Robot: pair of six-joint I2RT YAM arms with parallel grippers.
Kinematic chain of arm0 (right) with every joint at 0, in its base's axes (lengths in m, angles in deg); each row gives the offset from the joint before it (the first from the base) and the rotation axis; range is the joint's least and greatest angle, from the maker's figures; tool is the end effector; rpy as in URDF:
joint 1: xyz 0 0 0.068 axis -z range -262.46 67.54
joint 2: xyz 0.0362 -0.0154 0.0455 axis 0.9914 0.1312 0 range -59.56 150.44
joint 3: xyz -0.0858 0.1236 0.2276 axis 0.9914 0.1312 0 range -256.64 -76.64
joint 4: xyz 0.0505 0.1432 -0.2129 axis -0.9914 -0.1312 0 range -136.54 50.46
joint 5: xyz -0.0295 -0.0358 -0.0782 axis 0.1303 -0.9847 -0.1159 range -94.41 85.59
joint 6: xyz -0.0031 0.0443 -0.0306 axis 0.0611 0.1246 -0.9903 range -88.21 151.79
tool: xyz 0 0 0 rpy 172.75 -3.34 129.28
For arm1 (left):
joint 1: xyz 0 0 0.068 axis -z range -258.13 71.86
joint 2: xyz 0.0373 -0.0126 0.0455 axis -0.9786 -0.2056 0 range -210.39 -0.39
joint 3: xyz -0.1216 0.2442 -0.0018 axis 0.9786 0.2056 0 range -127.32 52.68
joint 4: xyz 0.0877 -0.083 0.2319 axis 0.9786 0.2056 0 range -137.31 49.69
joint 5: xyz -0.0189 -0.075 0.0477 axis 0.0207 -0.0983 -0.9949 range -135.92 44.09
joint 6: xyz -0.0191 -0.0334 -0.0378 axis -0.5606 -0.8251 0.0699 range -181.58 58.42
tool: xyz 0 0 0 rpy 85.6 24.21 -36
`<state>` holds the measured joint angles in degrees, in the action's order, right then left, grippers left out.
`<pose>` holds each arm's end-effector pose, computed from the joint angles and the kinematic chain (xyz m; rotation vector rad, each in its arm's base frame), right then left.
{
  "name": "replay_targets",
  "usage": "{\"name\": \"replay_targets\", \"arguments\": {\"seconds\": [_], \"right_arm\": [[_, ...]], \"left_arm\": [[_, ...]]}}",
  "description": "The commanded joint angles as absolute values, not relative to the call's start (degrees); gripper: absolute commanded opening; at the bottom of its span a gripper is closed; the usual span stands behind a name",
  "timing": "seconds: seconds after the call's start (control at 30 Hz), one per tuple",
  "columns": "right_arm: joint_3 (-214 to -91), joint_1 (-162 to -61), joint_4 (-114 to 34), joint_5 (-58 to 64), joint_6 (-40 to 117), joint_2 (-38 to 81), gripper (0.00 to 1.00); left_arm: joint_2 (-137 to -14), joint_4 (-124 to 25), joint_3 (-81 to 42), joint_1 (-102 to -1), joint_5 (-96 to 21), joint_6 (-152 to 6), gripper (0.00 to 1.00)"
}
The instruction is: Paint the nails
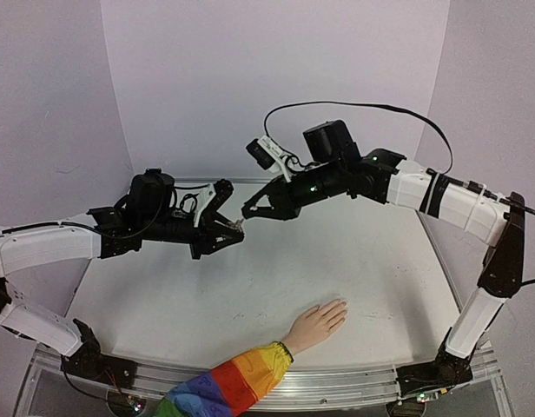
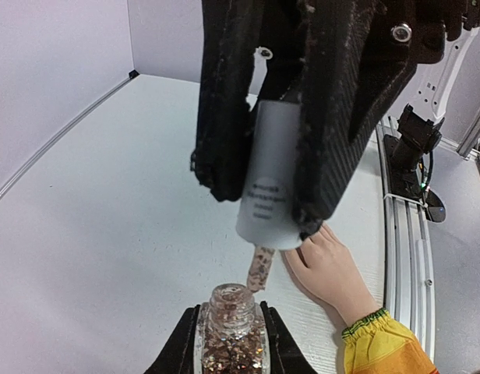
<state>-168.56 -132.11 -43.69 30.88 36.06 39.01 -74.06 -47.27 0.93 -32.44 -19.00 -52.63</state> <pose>0.2504 0.3265 0.3865 -1.1485 1.5004 1.2036 0.1935 -0.2213 0.2915 1.1977 1.6188 -0.8744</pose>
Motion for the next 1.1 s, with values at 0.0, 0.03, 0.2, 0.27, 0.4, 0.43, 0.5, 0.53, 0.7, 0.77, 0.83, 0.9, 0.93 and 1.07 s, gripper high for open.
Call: {"name": "replay_targets", "arguments": {"seconds": [0.0,0.03,0.2,0.27,0.4,0.43,0.5,0.53,0.7,0.77,0.83,0.9,0.93,1.07], "right_arm": [[-168.4,-132.47,-40.76,31.21,36.46,35.99,0.0],[-168.4,-132.43,-40.57,31.02,36.64,35.86,0.0],[-167.85,-132.4,-40.07,29.7,37.76,35.18,0.0],[-167.43,-132.46,-38.1,28.92,38.37,34.9,0.0],[-166.62,-132.44,-37.23,28.82,39.5,34.35,0.0],[-166.3,-132.43,-36.76,28.81,39.83,33.93,0.0],[-165.05,-132.47,-35.21,28.8,40.82,32.74,0.0],[-164.6,-132.47,-34.74,28.77,41.26,32.2,0.0],[-161.07,-132.46,-33.11,27.6,43.65,28.22,0.0],[-158.59,-132.47,-32.02,26.73,45.24,25.17,0.0],[-155.66,-132.42,-31.86,24.09,47.23,22.48,0.0],[-152.6,-132.45,-32.09,20.0,49.95,19.31,0.0],[-150.8,-132.31,-32.42,18.46,51.2,17.77,0.0],[-143.99,-131.9,-35.33,11.48,57.48,11.46,0.0]], "left_arm": [[-72.38,-49.25,-1.2,-32.78,-18.41,-52.58,0.0],[-72.32,-49.24,-1.04,-32.78,-18.41,-52.56,0.0],[-72.01,-49.15,-0.49,-32.78,-18.56,-52.64,0.0],[-71.89,-49.15,-0.32,-32.78,-18.72,-52.59,0.0],[-71.38,-49.15,0.06,-32.78,-19.7,-52.07,0.0],[-71.3,-49.09,0.18,-32.78,-20.05,-51.82,0.0],[-71.19,-49.06,0.36,-32.78,-20.67,-51.58,0.0],[-71.15,-49.02,0.52,-32.83,-21.0,-51.41,0.0],[-70.31,-48.98,1.06,-32.96,-24.12,-50.66,0.0],[-70.06,-48.98,1.25,-32.96,-26.08,-50.64,0.0],[-69.73,-48.98,1.38,-32.95,-28.45,-51.11,0.0],[-69.23,-48.98,1.27,-32.96,-30.09,-51.9,0.0],[-68.87,-49.04,1.2,-32.96,-30.43,-52.09,0.0],[-67.97,-48.99,0.39,-32.96,-30.45,-52.83,0.0]]}}
